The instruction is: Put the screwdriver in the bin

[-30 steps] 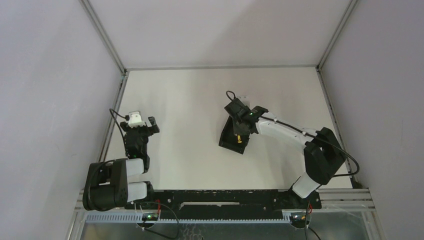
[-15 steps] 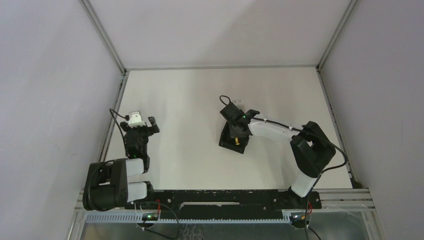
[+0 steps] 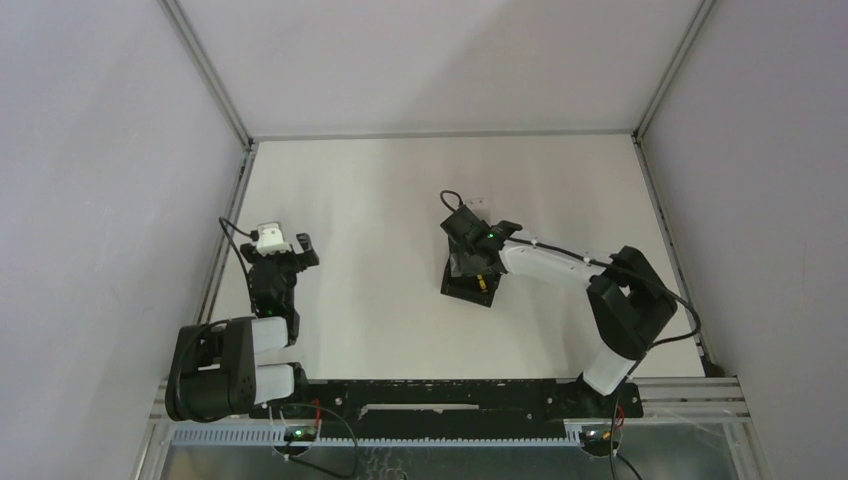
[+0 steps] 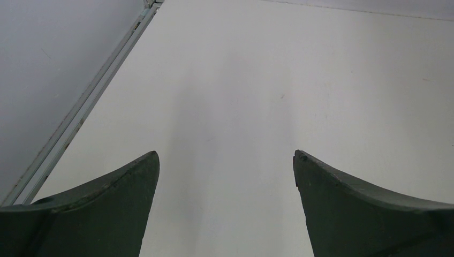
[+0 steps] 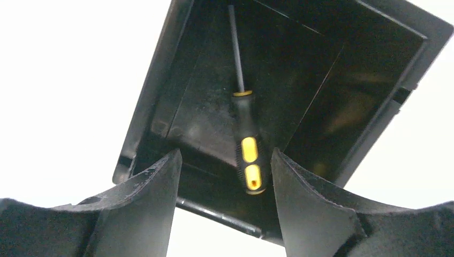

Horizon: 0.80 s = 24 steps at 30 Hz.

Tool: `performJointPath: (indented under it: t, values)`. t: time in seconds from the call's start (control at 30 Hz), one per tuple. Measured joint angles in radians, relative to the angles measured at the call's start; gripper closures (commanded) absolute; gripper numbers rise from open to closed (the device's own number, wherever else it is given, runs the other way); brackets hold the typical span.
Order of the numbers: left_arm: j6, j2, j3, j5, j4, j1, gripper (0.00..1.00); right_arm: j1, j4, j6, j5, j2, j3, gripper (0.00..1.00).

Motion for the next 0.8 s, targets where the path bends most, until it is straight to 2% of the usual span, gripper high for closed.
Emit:
performJointPath:
  t: [0.13,0.23,0.43,0.5,0.57,0.67,0.8]
  values:
    - [0.000,0.000,0.000,0.000,0.000,0.000,0.00,0.002,0.000,0.000,-0.002,-0.092,-0.005,0.16]
    - [0.000,0.000,0.000,0.000,0.000,0.000,0.00,0.003,-0.001,0.000,0.014,-0.222,-0.005,0.01]
    - [0.000,0.000,0.000,0.000,0.000,0.000,0.00,-0.065,-0.058,-0.002,0.104,-0.429,-0.010,0.00]
    - [0.000,0.000,0.000,0.000,0.000,0.000,0.00,-0.132,-0.066,-0.018,0.117,-0.475,-0.032,0.00]
    - [0.000,0.000,0.000,0.000,0.000,0.000,0.00,-0.241,-0.067,-0.045,0.100,-0.524,-0.080,0.00]
    - [0.000,0.000,0.000,0.000,0.000,0.000,0.00,-0.470,-0.078,-0.102,0.032,-0.608,-0.170,0.00]
    - [0.000,0.000,0.000,0.000,0.000,0.000,0.00,-0.656,-0.087,-0.164,-0.023,-0.708,-0.232,0.00]
